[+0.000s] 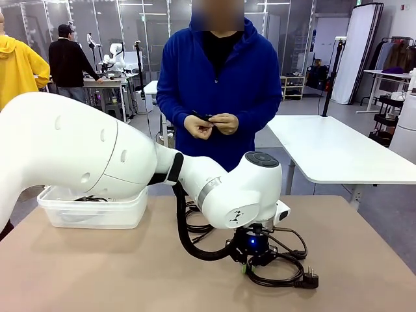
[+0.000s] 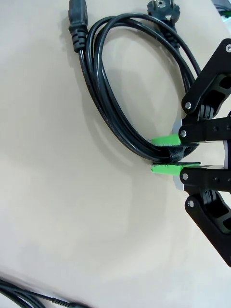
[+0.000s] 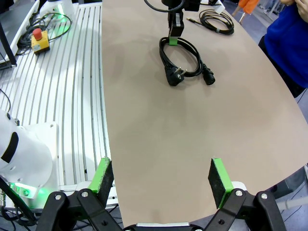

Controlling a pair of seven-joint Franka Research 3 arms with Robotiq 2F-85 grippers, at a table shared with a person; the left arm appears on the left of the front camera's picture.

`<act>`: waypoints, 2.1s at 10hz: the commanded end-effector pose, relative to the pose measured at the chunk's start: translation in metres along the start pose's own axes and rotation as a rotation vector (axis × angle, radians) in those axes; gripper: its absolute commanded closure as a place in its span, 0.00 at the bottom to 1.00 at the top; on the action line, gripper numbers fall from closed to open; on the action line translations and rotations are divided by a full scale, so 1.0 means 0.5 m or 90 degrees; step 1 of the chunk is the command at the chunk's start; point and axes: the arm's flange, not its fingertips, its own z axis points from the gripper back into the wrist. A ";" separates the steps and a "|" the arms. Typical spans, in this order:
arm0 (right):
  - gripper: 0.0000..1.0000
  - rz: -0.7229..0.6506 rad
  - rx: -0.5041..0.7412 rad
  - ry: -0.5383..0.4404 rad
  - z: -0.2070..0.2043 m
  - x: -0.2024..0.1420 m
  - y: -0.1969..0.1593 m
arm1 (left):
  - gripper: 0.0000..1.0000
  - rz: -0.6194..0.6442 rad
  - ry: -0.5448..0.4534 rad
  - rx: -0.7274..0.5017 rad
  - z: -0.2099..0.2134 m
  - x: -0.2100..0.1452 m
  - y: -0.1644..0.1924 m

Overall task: Organize and store the cables.
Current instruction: Place the Power Cable into the Organizing box.

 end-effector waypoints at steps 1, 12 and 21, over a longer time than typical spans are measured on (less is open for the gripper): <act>0.00 -0.018 -0.007 0.001 -0.004 0.008 0.001 | 1.00 0.004 -0.007 -0.032 0.015 -0.020 0.032; 0.00 -0.018 -0.007 0.001 -0.004 0.008 0.001 | 1.00 -0.005 -0.093 -0.115 0.299 -0.031 0.106; 0.00 -0.018 -0.007 0.001 -0.004 0.008 0.001 | 0.83 -0.154 -0.199 -0.144 0.488 -0.023 0.255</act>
